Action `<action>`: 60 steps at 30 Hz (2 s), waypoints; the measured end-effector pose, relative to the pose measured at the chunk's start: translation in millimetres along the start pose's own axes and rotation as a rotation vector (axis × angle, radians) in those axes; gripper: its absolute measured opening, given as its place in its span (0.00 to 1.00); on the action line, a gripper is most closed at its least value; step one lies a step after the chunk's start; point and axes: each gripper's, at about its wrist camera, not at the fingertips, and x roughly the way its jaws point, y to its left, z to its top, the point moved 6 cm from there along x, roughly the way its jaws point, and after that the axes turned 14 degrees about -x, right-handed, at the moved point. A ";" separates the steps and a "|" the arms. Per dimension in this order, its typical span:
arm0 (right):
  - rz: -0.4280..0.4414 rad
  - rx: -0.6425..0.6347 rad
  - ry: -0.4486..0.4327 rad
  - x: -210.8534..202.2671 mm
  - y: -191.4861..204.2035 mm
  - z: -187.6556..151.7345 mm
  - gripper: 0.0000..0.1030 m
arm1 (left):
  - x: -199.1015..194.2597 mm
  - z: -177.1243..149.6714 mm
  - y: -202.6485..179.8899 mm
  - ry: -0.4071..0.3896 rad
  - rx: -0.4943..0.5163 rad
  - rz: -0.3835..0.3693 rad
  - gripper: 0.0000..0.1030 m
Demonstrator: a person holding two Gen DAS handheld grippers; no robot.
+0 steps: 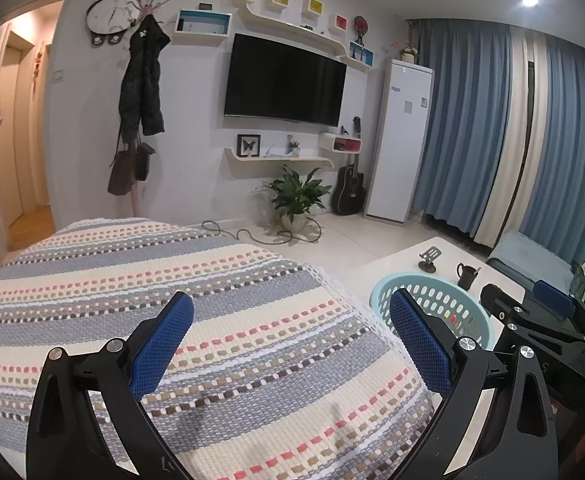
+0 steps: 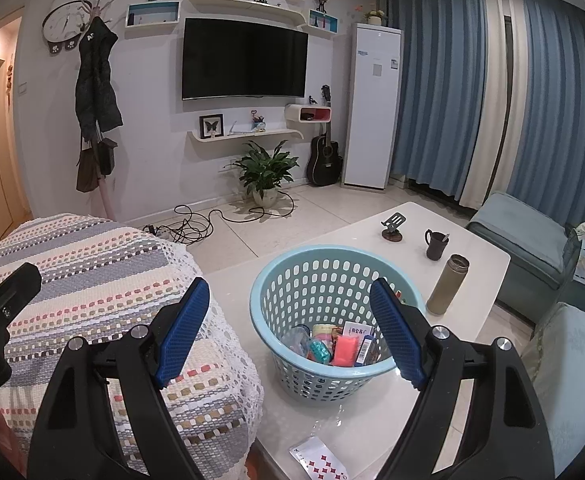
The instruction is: Collect trash
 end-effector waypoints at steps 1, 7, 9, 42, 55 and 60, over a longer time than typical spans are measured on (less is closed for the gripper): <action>0.002 0.000 0.000 0.0 -0.1 0.1 0.76 | 0.0 0.1 0.3 0.000 -0.001 0.000 0.93; 0.003 0.000 0.002 1.0 0.4 0.7 0.76 | 0.7 -0.6 1.3 0.005 -0.010 0.000 0.93; 0.004 0.000 0.003 1.0 0.8 0.6 0.76 | 1.5 -0.7 2.6 0.007 -0.014 0.000 0.93; 0.026 -0.004 0.015 6.3 7.1 -2.5 0.81 | 9.9 -4.8 5.7 0.040 -0.046 0.016 0.93; 0.028 -0.004 0.016 5.7 8.5 -3.1 0.81 | 6.8 -3.4 3.4 0.025 -0.026 0.027 0.93; 0.029 -0.003 0.019 6.1 8.4 -4.6 0.81 | 3.0 -3.4 -0.9 -0.001 0.018 0.045 0.93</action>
